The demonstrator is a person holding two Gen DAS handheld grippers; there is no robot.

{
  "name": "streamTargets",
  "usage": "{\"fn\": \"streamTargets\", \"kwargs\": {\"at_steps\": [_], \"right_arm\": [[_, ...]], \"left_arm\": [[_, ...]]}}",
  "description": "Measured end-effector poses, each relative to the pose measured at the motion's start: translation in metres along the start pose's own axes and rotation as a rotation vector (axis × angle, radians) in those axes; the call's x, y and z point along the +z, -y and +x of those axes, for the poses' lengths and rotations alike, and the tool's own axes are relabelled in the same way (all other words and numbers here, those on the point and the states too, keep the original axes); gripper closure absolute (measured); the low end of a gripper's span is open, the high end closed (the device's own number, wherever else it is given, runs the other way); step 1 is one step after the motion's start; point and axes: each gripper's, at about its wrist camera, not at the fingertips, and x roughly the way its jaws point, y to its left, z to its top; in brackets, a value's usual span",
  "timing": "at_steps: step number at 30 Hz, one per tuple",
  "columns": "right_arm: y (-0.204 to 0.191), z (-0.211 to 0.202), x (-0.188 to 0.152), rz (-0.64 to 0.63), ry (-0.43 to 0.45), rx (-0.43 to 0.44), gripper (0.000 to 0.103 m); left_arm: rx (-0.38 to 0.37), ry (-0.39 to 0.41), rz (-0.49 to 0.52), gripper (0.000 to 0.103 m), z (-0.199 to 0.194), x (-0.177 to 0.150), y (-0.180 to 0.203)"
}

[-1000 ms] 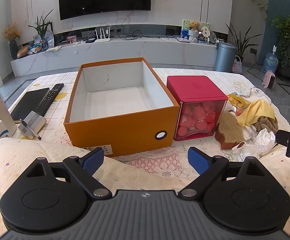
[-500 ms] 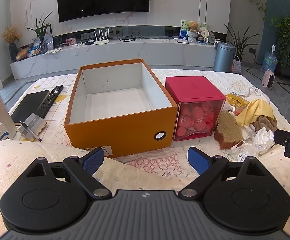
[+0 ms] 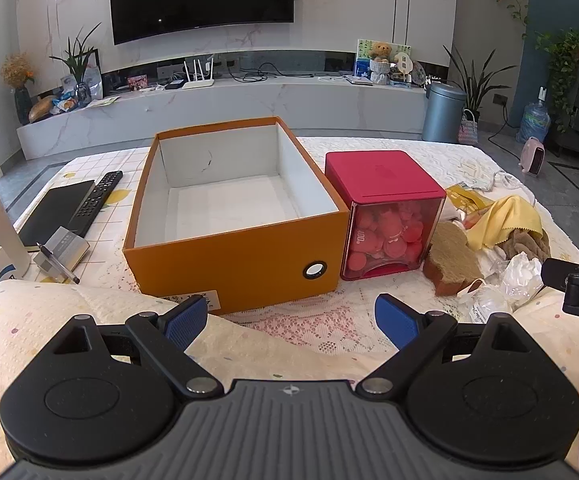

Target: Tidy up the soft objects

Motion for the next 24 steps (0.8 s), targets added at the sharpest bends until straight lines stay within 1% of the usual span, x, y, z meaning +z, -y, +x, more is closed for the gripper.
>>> {"fn": "streamTargets", "kwargs": {"at_steps": [16, 19, 21, 22, 23, 24], "right_arm": [[0.000, 0.002, 0.001, 0.007, -0.006, 0.001, 0.002], [0.003, 0.005, 0.001, 0.009, -0.023, 0.016, 0.002], [0.006, 0.006, 0.003, 0.004, -0.029, 0.035, 0.002], [0.008, 0.006, 0.004, 0.005, -0.030, 0.040, 0.002], [0.011, 0.007, 0.004, 0.007, -0.032, 0.043, 0.003], [0.014, 0.009, 0.005, 0.010, -0.037, 0.045, 0.003]], "left_arm": [[-0.009, -0.004, 0.017, 0.000, 0.002, -0.002, 0.004], [-0.036, 0.003, 0.040, 0.000, 0.002, 0.001, 0.007], [-0.064, 0.016, 0.074, 0.004, 0.002, 0.006, 0.011], [-0.081, 0.018, 0.090, 0.009, 0.002, 0.009, 0.013], [-0.101, 0.016, 0.103, 0.012, 0.003, 0.012, 0.015], [-0.122, 0.012, 0.112, 0.012, 0.005, 0.015, 0.017]]}}
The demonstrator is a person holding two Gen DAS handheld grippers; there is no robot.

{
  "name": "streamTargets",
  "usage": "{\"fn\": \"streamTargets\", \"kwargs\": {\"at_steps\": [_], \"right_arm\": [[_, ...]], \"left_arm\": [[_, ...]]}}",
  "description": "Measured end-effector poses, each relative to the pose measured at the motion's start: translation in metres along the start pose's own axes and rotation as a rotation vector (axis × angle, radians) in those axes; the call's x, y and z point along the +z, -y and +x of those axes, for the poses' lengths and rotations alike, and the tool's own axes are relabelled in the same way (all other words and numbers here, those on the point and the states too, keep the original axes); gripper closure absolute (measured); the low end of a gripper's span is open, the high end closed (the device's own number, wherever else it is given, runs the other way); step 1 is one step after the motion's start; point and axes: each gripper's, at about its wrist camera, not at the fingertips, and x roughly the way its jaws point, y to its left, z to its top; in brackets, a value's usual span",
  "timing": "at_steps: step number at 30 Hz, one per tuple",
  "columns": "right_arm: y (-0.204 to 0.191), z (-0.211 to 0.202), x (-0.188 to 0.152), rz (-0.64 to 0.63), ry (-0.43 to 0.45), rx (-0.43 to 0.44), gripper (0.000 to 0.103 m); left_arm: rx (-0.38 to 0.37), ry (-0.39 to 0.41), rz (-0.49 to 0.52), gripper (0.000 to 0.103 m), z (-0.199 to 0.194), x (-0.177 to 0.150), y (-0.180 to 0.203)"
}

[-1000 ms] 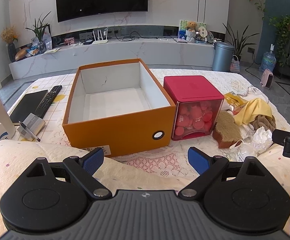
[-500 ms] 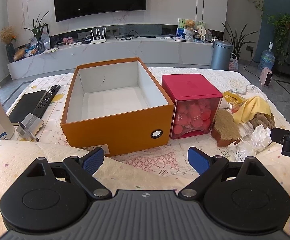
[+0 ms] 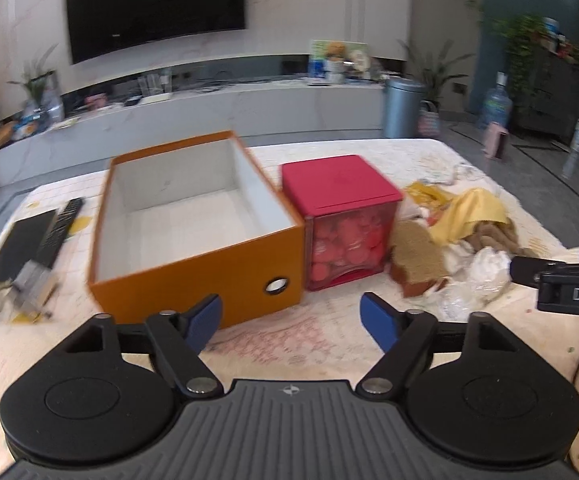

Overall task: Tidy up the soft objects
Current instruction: 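Grasp the brown fluffy toy with the right tool while the left tool grasps the tissue bag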

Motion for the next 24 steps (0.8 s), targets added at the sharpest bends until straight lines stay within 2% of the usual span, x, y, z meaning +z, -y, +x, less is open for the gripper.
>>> {"fn": "streamTargets", "kwargs": {"at_steps": [3, 5, 6, 8, 10, 13, 15, 18, 22, 24], "right_arm": [[0.013, 0.009, 0.005, 0.026, -0.027, 0.005, 0.006], [0.022, 0.015, 0.009, 0.032, -0.045, -0.003, 0.018], [0.026, 0.019, 0.010, 0.035, -0.055, -0.005, 0.023], [0.035, 0.025, 0.012, 0.048, -0.072, -0.001, 0.025], [0.043, 0.030, 0.014, 0.058, -0.088, -0.003, 0.035], [0.056, 0.040, 0.016, 0.073, -0.118, -0.010, 0.040], [0.065, 0.047, 0.019, 0.075, -0.138, -0.006, 0.043], [0.077, 0.056, 0.023, 0.043, -0.160, -0.009, 0.043], [0.092, 0.074, 0.028, 0.005, -0.203, -0.002, 0.043], [0.100, 0.084, 0.029, -0.003, -0.221, 0.008, 0.039]], "left_arm": [[-0.084, 0.003, 0.029, 0.023, 0.006, 0.011, 0.007], [-0.179, 0.001, 0.066, 0.034, 0.012, 0.018, 0.016], [-0.226, -0.004, 0.089, 0.035, 0.016, 0.022, 0.022], [-0.314, -0.018, 0.127, 0.035, 0.024, 0.028, 0.036], [-0.394, -0.038, 0.154, 0.035, 0.034, 0.032, 0.053], [-0.480, -0.061, 0.182, 0.025, 0.050, 0.035, 0.080], [-0.503, -0.076, 0.206, 0.023, 0.062, 0.033, 0.098], [-0.518, -0.111, 0.199, 0.018, 0.084, 0.030, 0.116], [-0.491, -0.173, 0.186, 0.018, 0.113, 0.028, 0.131], [-0.469, -0.196, 0.187, 0.018, 0.123, 0.026, 0.135]]}}
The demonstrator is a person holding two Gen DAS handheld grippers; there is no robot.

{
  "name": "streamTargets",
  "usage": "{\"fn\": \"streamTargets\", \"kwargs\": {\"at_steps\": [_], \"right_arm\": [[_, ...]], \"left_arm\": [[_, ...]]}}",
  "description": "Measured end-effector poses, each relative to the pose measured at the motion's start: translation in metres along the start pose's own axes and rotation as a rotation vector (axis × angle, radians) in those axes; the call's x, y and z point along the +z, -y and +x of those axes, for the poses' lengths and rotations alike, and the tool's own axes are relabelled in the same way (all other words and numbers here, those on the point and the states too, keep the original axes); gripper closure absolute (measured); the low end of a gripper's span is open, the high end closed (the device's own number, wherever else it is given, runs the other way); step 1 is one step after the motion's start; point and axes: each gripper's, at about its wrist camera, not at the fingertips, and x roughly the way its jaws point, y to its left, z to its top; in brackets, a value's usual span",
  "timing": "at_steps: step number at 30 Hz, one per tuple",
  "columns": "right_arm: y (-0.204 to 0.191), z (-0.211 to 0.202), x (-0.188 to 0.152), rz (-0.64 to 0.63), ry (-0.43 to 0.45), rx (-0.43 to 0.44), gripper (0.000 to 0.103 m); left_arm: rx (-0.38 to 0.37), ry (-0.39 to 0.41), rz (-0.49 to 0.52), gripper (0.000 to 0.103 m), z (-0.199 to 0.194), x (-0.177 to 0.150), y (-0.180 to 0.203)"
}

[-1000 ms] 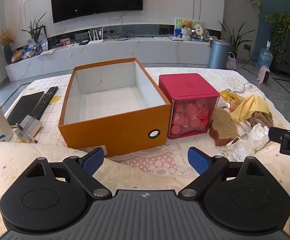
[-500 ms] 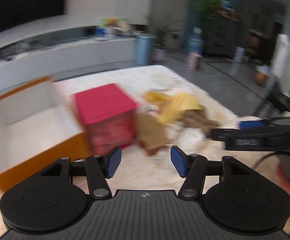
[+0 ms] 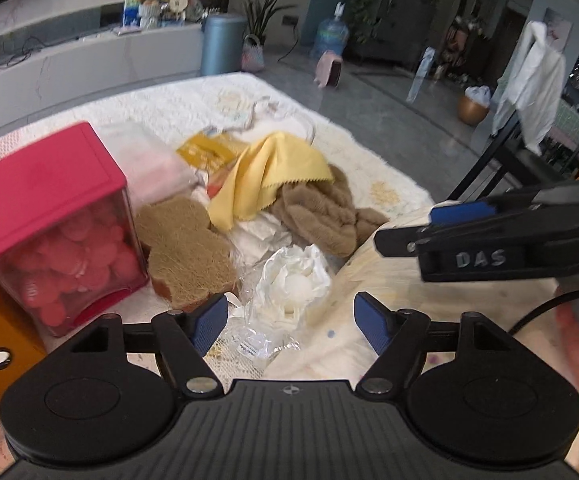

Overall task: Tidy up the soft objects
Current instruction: 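Grasp the brown fluffy toy with the right tool while the left tool grasps the tissue bag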

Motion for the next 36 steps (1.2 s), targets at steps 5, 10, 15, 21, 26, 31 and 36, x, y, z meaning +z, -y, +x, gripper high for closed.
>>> {"fn": "streamTargets", "kwargs": {"at_steps": [5, 10, 15, 21, 26, 31, 36], "right_arm": [[0.009, 0.024, 0.010, -0.042, -0.037, 0.030, 0.023], [0.006, 0.057, 0.022, -0.100, -0.106, 0.060, 0.014], [0.007, 0.094, 0.034, -0.115, -0.173, 0.053, 0.013], [0.013, 0.118, 0.037, -0.085, -0.217, 0.064, 0.014], [0.010, 0.123, 0.038, -0.098, -0.212, 0.019, 0.022], [-0.002, 0.122, 0.034, -0.171, -0.190, -0.079, 0.044], [-0.004, 0.109, 0.031, -0.191, -0.146, -0.104, 0.060]], "left_arm": [[0.022, -0.052, -0.055, 0.020, 0.020, 0.001, -0.009], [0.034, -0.031, -0.064, 0.026, 0.024, 0.008, -0.013], [0.044, -0.043, -0.076, 0.028, 0.033, 0.015, -0.016], [0.023, -0.055, -0.067, 0.037, 0.040, 0.015, -0.016], [0.015, -0.057, -0.074, 0.053, 0.035, 0.014, -0.018], [0.017, -0.056, -0.083, 0.057, 0.028, 0.012, -0.016], [0.029, -0.021, -0.086, 0.059, 0.012, 0.010, -0.015]]}}
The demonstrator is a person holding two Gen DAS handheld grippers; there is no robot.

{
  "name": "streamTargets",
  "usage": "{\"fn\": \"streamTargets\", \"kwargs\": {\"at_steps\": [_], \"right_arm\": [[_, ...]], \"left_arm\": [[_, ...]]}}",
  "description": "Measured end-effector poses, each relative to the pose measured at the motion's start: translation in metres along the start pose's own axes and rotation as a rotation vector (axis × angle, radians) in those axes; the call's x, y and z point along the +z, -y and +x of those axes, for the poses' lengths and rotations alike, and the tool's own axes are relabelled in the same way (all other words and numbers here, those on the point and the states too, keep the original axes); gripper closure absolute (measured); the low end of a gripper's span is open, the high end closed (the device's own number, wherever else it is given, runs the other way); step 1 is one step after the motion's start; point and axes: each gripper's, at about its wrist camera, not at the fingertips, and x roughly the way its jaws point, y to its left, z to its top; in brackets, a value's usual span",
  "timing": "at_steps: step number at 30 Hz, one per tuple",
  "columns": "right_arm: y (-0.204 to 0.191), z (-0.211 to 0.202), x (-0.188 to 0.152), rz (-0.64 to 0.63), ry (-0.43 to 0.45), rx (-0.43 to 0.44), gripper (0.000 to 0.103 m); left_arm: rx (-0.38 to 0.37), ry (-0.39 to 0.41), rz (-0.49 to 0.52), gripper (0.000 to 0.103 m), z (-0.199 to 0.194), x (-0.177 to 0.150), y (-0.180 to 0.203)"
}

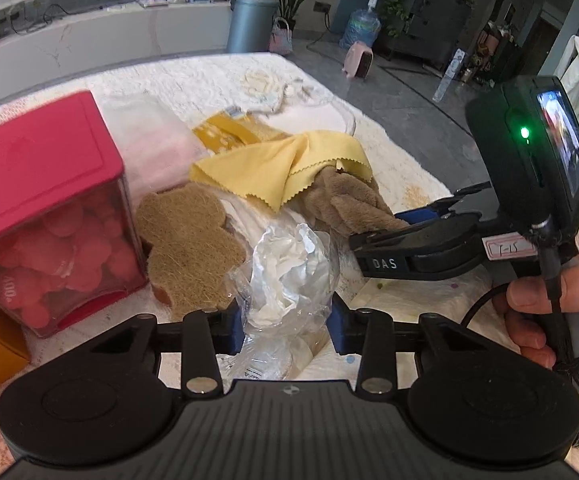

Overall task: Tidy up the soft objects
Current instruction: 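Grasp the brown fluffy toy with the right tool while the left tool grasps the tissue bag, then carry the brown toy and tissue bag into the orange box and release both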

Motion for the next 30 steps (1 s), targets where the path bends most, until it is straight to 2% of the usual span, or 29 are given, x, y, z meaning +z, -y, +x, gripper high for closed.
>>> {"fn": "streamTargets", "kwargs": {"at_steps": [2, 3, 12, 20, 24, 30], "right_arm": [[0.001, -0.009, -0.002, 0.002, 0.019, -0.005, 0.067], [0.002, -0.015, -0.004, 0.008, 0.033, -0.001, 0.077], [0.003, -0.065, -0.007, 0.031, 0.133, 0.044, 0.080], [-0.020, -0.136, -0.003, 0.009, 0.286, 0.083, 0.080], [-0.039, -0.168, 0.001, -0.001, 0.348, 0.156, 0.080], [-0.080, -0.201, 0.015, -0.022, 0.401, 0.351, 0.079]], "left_arm": [[0.000, 0.024, -0.003, 0.059, -0.010, 0.000, 0.000], [0.001, 0.039, -0.008, 0.059, -0.017, 0.000, 0.000], [0.030, 0.170, -0.060, 0.059, -0.075, -0.001, -0.011], [0.082, 0.275, -0.112, 0.059, -0.120, -0.003, -0.031], [0.123, 0.321, -0.138, 0.059, -0.143, -0.005, -0.046], [0.229, 0.404, -0.192, 0.059, -0.186, -0.012, -0.078]]}}
